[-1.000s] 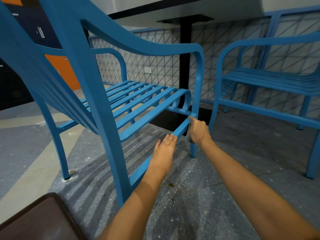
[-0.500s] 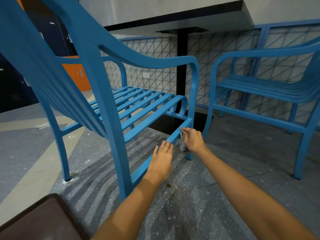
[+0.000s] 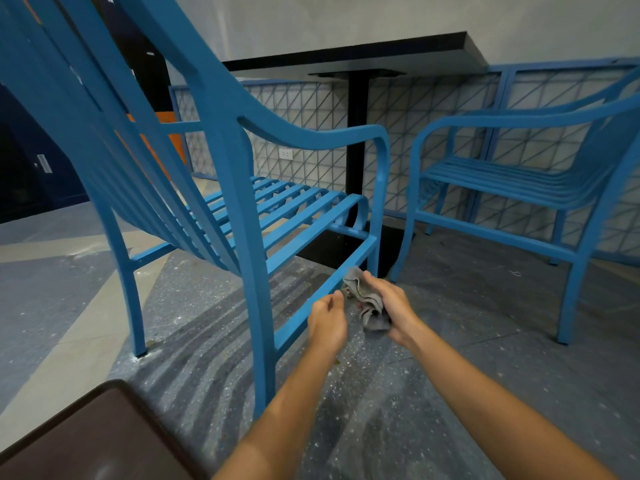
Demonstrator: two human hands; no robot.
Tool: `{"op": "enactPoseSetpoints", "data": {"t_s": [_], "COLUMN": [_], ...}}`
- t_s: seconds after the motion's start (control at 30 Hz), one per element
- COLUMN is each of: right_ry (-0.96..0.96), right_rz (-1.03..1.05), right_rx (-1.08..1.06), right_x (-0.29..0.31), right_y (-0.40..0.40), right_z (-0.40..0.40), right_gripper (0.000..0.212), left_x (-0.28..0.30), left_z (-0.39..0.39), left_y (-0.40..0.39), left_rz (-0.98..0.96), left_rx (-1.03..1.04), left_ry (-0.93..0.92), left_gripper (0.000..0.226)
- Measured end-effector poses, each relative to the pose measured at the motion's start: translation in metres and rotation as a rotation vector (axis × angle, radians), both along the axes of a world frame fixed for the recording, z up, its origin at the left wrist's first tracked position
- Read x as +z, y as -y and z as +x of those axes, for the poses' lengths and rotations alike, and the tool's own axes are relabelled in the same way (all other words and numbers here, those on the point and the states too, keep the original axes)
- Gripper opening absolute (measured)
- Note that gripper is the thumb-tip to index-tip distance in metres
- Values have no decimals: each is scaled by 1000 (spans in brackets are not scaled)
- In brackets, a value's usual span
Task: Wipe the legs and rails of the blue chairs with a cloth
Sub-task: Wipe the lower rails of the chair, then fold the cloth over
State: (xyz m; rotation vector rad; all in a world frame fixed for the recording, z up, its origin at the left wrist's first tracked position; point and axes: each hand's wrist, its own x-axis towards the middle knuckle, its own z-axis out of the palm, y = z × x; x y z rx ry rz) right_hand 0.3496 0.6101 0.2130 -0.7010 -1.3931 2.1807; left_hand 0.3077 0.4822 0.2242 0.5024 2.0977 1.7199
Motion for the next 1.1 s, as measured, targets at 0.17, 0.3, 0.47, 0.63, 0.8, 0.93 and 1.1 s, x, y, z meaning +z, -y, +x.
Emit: {"op": "enactPoseSetpoints", "data": {"t_s": [0.17, 0.3, 0.47, 0.63, 0.8, 0.93, 1.1], "right_ry": [65, 43, 117, 280, 399, 461, 443], "right_rz": [19, 129, -74, -102, -84, -34, -6], "right_rx": [-49, -87, -62, -9, 35, 76, 137], "right_x": [10, 36, 98, 165, 229, 287, 355], "right_y": [32, 53, 66, 71, 88, 112, 139], "right_z": [29, 41, 55, 75, 92, 103, 117], "right_gripper": [28, 25, 36, 40, 29, 32, 43], "left_x": [17, 34, 88, 151, 218, 278, 345], "left_z": [13, 25, 40, 54, 66, 68, 75], "left_y": [8, 14, 28, 47, 70, 98, 136], "left_rz": [262, 256, 249, 227, 187, 144, 120], "left_rx": [-87, -104, -46, -52, -59, -90, -128], "left_ry": [468, 441, 505, 437, 457, 474, 499], "left_gripper": [40, 34, 45, 8, 9, 7, 12]}}
